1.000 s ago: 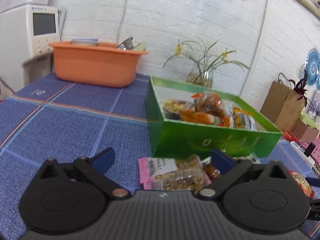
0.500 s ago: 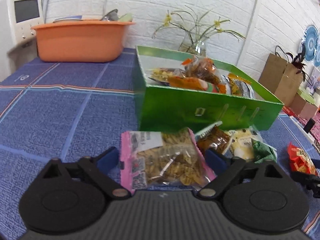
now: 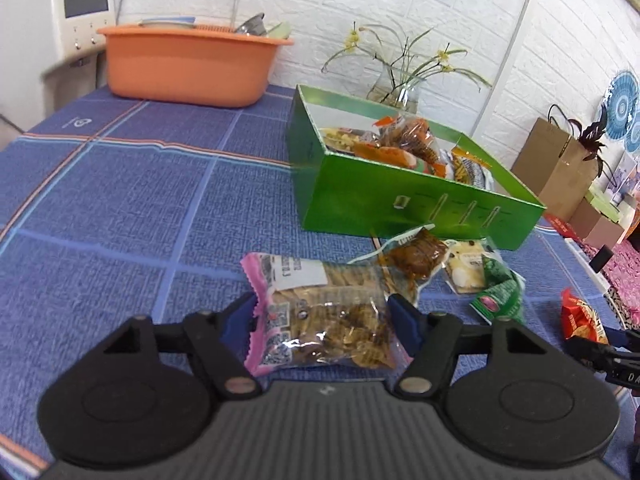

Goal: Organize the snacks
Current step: 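Grasp the red bean-snack bag with the right tool while the left tool grasps the pink-edged cracker bag, then carry both bags into the green box and open both tools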

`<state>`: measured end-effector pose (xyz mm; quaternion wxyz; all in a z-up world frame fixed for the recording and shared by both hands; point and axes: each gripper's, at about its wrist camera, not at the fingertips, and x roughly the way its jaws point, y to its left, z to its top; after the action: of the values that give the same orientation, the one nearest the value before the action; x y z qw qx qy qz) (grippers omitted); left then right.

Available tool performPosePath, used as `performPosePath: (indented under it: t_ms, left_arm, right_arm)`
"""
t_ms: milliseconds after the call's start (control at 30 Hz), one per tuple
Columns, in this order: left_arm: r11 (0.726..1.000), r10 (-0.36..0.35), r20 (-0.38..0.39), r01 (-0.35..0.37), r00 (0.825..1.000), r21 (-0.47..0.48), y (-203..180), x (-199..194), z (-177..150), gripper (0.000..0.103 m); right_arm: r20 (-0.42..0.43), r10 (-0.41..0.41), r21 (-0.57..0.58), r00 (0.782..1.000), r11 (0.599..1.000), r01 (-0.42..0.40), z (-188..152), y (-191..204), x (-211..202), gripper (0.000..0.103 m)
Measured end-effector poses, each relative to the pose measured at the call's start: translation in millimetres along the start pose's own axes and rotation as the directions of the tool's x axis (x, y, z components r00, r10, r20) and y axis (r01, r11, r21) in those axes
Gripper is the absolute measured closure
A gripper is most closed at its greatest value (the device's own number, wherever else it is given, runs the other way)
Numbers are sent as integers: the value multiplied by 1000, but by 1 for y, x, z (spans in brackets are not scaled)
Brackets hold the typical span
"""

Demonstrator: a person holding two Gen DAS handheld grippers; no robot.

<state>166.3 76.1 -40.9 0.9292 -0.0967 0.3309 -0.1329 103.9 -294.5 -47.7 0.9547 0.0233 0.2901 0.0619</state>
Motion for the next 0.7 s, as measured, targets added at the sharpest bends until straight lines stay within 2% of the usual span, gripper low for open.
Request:
performPosePath:
  t_ms: [167,300,433,567,700]
  left_arm:
    - [1000,-14,51,12,999,23,-14,-21,5,34]
    - [997,-20,116,11,993,77,-32,-29,12,34]
    - [993,11,174,-31,985,113,-46,-20,28,34]
    - [990,13,221,-44,975,132,-57,-7,56,34]
    - [988,16,268,-57,963,142,-71,7,88,34]
  right_arm:
    - [91,58,-1,994,998,-58,12,18,-19,0]
    - [158,114,-85,981,991,-101,23,49,-25,0]
    - [219,164,-154,962,979,-132,43,74,-19,0]
    - [332,136,-167,934,982,-84,84,81,-6,0]
    - [366,108,-108,924,991,-74,124,76,13,0]
